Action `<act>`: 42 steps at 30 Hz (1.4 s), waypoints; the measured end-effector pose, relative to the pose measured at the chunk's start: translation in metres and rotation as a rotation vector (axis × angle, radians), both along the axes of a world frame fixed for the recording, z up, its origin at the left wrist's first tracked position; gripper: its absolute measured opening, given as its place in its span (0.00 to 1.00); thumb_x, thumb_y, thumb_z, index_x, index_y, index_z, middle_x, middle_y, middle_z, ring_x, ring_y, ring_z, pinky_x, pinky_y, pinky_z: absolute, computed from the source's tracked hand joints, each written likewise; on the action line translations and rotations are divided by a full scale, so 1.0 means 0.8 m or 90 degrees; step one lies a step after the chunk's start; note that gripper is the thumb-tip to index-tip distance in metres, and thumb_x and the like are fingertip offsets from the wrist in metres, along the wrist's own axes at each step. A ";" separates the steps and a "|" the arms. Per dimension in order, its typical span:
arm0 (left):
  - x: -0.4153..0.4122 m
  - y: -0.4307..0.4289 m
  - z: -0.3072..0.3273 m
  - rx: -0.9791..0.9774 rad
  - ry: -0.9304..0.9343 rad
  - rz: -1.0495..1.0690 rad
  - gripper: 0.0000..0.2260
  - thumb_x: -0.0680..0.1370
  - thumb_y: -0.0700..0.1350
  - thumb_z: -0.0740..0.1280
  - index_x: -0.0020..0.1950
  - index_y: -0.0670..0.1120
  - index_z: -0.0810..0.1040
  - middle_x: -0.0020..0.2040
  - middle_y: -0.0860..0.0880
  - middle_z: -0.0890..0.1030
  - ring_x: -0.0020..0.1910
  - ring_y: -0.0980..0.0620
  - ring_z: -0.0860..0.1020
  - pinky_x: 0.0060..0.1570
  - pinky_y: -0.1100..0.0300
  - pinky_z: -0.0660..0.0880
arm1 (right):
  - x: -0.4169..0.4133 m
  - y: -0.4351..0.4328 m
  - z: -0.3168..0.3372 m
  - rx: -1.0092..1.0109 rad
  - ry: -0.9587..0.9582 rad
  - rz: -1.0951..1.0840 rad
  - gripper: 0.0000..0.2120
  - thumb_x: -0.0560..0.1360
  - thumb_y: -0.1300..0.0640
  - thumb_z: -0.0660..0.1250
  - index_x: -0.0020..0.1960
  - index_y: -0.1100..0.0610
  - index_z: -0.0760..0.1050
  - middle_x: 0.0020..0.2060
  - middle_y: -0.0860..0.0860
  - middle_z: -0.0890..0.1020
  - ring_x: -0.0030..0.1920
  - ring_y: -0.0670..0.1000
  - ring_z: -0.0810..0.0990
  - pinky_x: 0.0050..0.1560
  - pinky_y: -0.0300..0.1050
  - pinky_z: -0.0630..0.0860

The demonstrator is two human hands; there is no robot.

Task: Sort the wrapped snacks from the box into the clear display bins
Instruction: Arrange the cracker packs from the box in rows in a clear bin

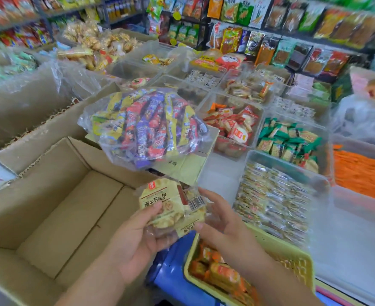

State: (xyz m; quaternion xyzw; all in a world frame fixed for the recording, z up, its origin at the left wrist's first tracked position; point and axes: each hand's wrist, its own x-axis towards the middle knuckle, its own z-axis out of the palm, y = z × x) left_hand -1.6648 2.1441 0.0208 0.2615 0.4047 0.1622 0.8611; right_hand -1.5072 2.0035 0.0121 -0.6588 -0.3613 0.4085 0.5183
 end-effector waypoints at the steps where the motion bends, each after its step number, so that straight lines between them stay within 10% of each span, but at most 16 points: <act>1: 0.011 -0.016 0.000 -0.007 0.006 -0.012 0.22 0.72 0.46 0.71 0.63 0.38 0.80 0.57 0.34 0.84 0.43 0.39 0.86 0.34 0.50 0.83 | 0.006 -0.018 -0.001 -0.005 0.013 -0.019 0.26 0.74 0.44 0.74 0.69 0.33 0.70 0.55 0.52 0.80 0.57 0.56 0.81 0.54 0.47 0.81; 11: 0.093 -0.122 -0.005 -0.018 0.015 -0.235 0.25 0.74 0.56 0.72 0.69 0.49 0.80 0.65 0.39 0.82 0.56 0.41 0.84 0.48 0.45 0.82 | 0.066 -0.178 -0.034 -0.063 -0.165 -0.239 0.20 0.72 0.60 0.77 0.54 0.36 0.81 0.50 0.43 0.75 0.45 0.44 0.78 0.45 0.32 0.73; 15: 0.117 -0.143 0.001 0.077 0.050 -0.150 0.25 0.71 0.57 0.74 0.66 0.52 0.80 0.61 0.45 0.85 0.57 0.44 0.85 0.56 0.41 0.76 | 0.084 -0.210 -0.044 -0.094 -0.032 -0.353 0.08 0.74 0.46 0.74 0.48 0.47 0.78 0.42 0.47 0.81 0.42 0.44 0.80 0.42 0.38 0.74; 19: 0.130 -0.161 0.009 0.138 0.045 -0.118 0.23 0.69 0.56 0.75 0.63 0.53 0.82 0.62 0.45 0.84 0.57 0.44 0.85 0.65 0.42 0.71 | 0.096 -0.228 -0.048 -0.094 0.072 -0.453 0.20 0.76 0.41 0.70 0.39 0.55 0.68 0.34 0.53 0.68 0.34 0.48 0.66 0.35 0.46 0.68; 24: 0.140 -0.176 0.002 0.108 0.019 -0.258 0.22 0.72 0.51 0.74 0.65 0.48 0.83 0.64 0.42 0.83 0.61 0.40 0.83 0.60 0.47 0.77 | 0.102 -0.222 -0.049 -0.064 0.149 -0.432 0.26 0.76 0.43 0.72 0.52 0.67 0.72 0.37 0.56 0.65 0.35 0.50 0.65 0.32 0.39 0.75; 29: 0.153 -0.172 -0.011 0.099 0.026 -0.284 0.18 0.74 0.49 0.74 0.63 0.46 0.84 0.62 0.40 0.84 0.58 0.37 0.84 0.43 0.51 0.84 | 0.096 -0.205 -0.039 -0.073 0.131 -0.352 0.25 0.70 0.35 0.70 0.53 0.54 0.80 0.40 0.51 0.78 0.39 0.50 0.78 0.37 0.52 0.84; 32: 0.162 -0.157 -0.020 0.107 0.080 -0.260 0.27 0.70 0.50 0.77 0.67 0.44 0.79 0.60 0.40 0.85 0.51 0.40 0.86 0.41 0.50 0.83 | 0.104 -0.199 -0.049 -0.038 0.180 -0.359 0.19 0.77 0.49 0.65 0.66 0.34 0.74 0.54 0.50 0.83 0.53 0.59 0.83 0.54 0.61 0.82; 37: 0.184 -0.124 -0.030 0.040 0.091 -0.243 0.28 0.66 0.50 0.78 0.63 0.40 0.81 0.54 0.37 0.86 0.34 0.45 0.83 0.33 0.52 0.81 | 0.125 -0.199 -0.049 -0.061 -0.269 -0.186 0.36 0.74 0.66 0.65 0.70 0.30 0.67 0.73 0.35 0.63 0.69 0.40 0.69 0.59 0.34 0.74; 42: 0.213 -0.101 -0.040 0.025 0.094 -0.292 0.28 0.67 0.52 0.77 0.64 0.42 0.80 0.57 0.36 0.85 0.38 0.43 0.83 0.36 0.51 0.83 | 0.165 -0.176 -0.042 -0.049 -0.499 -0.132 0.29 0.67 0.67 0.71 0.64 0.47 0.80 0.74 0.44 0.70 0.76 0.51 0.66 0.69 0.50 0.68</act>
